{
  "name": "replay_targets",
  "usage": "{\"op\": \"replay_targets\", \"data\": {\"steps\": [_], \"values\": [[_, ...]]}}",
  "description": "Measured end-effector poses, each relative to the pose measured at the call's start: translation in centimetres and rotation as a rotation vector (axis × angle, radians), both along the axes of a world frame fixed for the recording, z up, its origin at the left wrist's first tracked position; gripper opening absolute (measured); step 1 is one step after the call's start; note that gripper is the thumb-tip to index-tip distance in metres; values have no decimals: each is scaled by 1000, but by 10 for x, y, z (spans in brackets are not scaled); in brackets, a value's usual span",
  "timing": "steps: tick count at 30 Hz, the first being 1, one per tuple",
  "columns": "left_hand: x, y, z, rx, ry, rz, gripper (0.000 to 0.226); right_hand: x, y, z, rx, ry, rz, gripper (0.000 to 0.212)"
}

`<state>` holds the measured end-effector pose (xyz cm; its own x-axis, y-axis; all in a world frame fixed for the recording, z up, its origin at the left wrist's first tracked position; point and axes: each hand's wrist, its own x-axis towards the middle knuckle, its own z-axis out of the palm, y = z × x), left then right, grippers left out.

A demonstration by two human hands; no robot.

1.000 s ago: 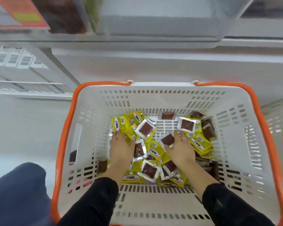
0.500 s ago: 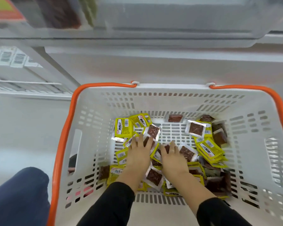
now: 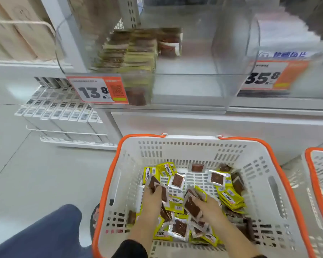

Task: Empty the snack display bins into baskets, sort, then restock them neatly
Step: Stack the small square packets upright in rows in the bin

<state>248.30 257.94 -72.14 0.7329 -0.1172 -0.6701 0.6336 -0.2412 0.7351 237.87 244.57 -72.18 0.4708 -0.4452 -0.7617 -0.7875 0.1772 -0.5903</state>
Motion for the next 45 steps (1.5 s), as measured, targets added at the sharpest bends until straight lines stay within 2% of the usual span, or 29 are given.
{"op": "replay_targets", "data": {"steps": [1,3,5,8,12,14,19,23,26,28,31,35,39,45], "values": [[1,1,8,-90,66,77,28,1,1,16,104,-46,-136,19],[0,3,26,-311,189,225,22,2,3,40,223,-133,-253,23],[-4,5,46,-470,279,314,19,3,9,58,245,-233,-286,28],[-16,4,72,-571,299,324,26,3,19,71,244,-348,-334,32],[-31,0,95,-518,188,255,27,1,30,92,244,-425,-385,15],[-35,0,102,-479,130,217,31,0,34,100,261,-442,-393,15],[-32,2,111,-348,11,104,35,-5,42,116,261,-521,-366,30],[-25,1,113,-290,-148,49,31,-6,38,120,279,-548,-480,42],[-23,0,112,-245,-182,-12,48,-8,32,118,283,-516,-558,54],[-22,-2,113,-257,-182,-21,49,-7,32,116,315,-533,-580,55],[-22,-4,121,-331,-177,38,26,-8,32,111,348,-538,-634,53],[-20,-2,127,-486,-66,89,16,-9,31,112,339,-537,-678,47],[-25,-6,128,-536,-2,59,33,-4,27,116,383,-596,-713,43],[-39,-12,122,-550,47,51,43,0,37,126,485,-725,-742,27]]}}
